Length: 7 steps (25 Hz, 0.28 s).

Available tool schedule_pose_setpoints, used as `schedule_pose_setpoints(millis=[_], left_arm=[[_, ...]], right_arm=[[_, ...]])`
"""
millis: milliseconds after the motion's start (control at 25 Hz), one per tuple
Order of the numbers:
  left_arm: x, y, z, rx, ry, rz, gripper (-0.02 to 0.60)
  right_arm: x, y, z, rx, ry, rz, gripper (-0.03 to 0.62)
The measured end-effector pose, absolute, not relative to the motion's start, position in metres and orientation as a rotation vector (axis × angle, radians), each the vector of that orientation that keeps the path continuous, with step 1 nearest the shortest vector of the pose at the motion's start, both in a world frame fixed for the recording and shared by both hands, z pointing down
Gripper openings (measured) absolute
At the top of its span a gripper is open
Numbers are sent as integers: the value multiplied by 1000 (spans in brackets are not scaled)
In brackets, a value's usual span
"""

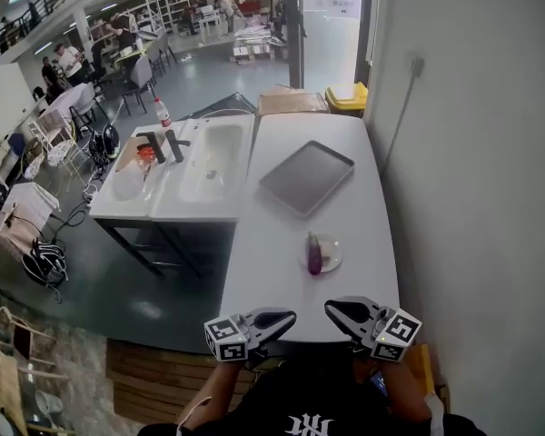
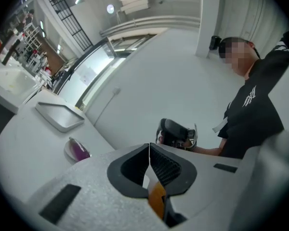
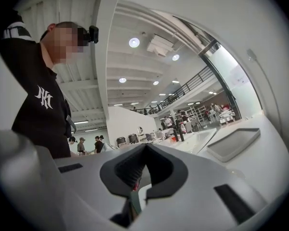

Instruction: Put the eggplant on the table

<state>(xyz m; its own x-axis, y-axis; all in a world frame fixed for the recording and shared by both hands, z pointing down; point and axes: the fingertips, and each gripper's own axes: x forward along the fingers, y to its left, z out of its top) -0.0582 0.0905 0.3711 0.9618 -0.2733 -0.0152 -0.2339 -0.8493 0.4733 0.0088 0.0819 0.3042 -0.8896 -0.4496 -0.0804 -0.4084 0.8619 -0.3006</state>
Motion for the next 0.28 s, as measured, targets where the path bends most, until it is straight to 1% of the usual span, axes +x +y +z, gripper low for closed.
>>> schedule_pose_setpoints(millis=[120,280], left_arm=[[-31,86,372,2628,-378,-98,8],[25,46,341,2743,-394,-130,8]], right_arm=[[49,80,269,-603,2909,-293,3],[118,52,214,-483,2912,-148,3]])
